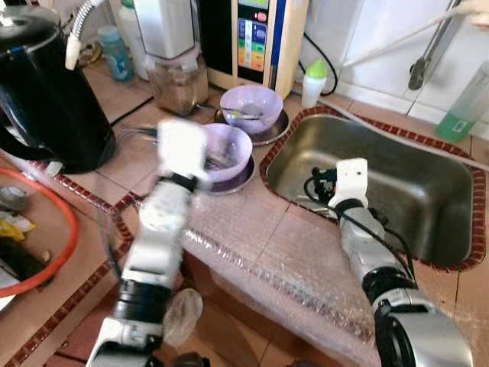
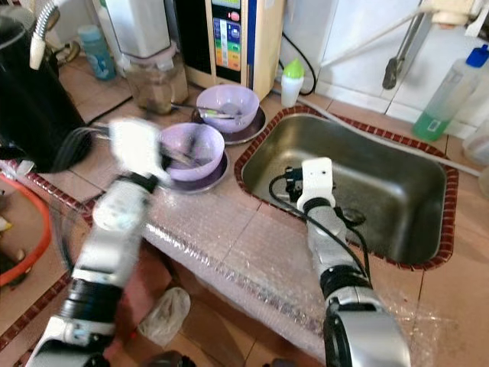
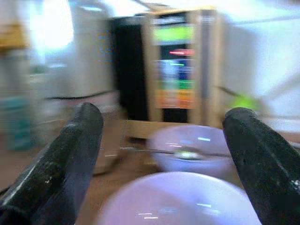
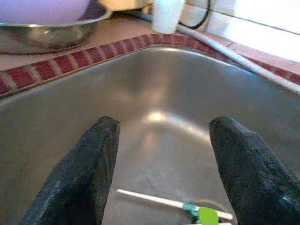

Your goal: Kitchen organization

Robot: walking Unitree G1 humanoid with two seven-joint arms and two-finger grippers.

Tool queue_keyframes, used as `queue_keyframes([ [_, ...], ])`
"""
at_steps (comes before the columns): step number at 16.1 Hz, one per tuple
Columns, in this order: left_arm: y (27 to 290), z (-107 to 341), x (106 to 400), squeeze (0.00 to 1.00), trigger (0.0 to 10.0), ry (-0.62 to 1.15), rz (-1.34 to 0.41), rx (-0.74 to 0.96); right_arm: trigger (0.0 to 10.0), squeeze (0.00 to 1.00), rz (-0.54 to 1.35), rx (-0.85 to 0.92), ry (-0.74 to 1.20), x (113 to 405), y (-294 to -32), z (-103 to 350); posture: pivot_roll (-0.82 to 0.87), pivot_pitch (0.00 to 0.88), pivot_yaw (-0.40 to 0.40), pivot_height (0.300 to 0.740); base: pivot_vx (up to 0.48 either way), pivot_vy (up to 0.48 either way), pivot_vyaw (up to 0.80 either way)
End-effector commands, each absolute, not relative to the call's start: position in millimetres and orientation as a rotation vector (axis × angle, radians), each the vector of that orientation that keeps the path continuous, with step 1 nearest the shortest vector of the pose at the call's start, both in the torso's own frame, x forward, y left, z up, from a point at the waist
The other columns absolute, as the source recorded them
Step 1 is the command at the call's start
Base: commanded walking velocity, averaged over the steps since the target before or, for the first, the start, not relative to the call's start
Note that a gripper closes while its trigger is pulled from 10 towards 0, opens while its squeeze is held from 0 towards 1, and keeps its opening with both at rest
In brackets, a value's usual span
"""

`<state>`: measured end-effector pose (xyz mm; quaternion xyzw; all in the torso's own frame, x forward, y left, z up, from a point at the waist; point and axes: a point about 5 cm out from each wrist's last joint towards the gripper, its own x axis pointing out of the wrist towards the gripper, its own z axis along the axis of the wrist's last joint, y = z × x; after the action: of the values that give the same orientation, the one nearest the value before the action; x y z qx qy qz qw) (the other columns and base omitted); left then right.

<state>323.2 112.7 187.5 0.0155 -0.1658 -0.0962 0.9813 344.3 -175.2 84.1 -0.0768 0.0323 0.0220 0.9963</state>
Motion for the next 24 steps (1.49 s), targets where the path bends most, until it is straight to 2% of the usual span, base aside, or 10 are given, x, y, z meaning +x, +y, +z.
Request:
queue_keyframes([
  [1, 126, 200, 325, 1.00, 10.0, -0.373, -0.110, 0.034, 10.0, 1.00, 0.080, -0.157, 0.024, 343, -169, 89, 0.00, 0.000, -0.011, 0.740, 0.000, 0.000, 0.00],
  [3, 145, 209, 320, 1.00, 10.0, -0.392, -0.068, 0.078, 10.0, 1.00, 0.109, -0.166, 0.009, 336, -166, 86, 0.00, 0.000, -0.015, 0.740, 0.000, 0.000, 0.00],
  [5, 158, 198, 317, 1.00, 10.0, -0.299, -0.045, 0.036, 10.0, 1.00, 0.119, -0.170, 0.004, 331, -165, 84, 0.00, 0.000, -0.021, 0.740, 0.000, 0.000, 0.00],
  [7, 168, 178, 311, 0.71, 10.0, -0.206, -0.076, 0.074, 10.0, 1.00, 0.122, -0.131, -0.026, 325, -166, 87, 0.01, 0.000, -0.023, 0.740, 0.000, 0.000, 0.00],
  [8, 170, 167, 310, 0.13, 10.0, -0.163, -0.078, 0.069, 10.0, 0.87, 0.127, -0.143, -0.038, 321, -166, 88, 0.01, 0.000, -0.024, 0.740, 0.000, 0.000, 0.00],
  [9, 171, 159, 310, 0.00, 10.0, -0.131, -0.068, 0.050, 10.0, 0.67, 0.126, -0.145, -0.041, 317, -166, 88, 0.01, 0.000, -0.024, 0.740, 0.000, 0.000, 0.00],
  [10, 170, 156, 310, 0.00, 10.0, -0.118, -0.051, 0.031, 10.0, 0.00, 0.120, -0.138, -0.026, 314, -166, 86, 0.00, 0.000, -0.022, 0.740, 0.000, 0.000, 0.00],
  [14, 171, 153, 309, 0.00, 10.0, -0.118, -0.014, -0.022, 10.0, 0.00, 0.118, -0.136, -0.023, 306, -164, 84, -0.02, 0.002, -0.017, 0.740, 0.000, 0.000, -0.74],
  [19, 182, 158, 303, 0.00, 10.0, -0.138, 0.071, -0.046, 10.0, 0.00, 0.131, -0.162, -0.007, 300, -164, 86, -0.02, 0.002, -0.017, 0.740, 0.000, 0.000, 0.00],
  [24, 179, 158, 306, 0.00, 10.0, -0.124, 0.062, -0.124, 10.0, 0.00, 0.121, -0.146, 0.004, 296, -164, 83, -0.04, 0.013, -0.001, 0.740, 0.000, 0.000, -0.32],
])
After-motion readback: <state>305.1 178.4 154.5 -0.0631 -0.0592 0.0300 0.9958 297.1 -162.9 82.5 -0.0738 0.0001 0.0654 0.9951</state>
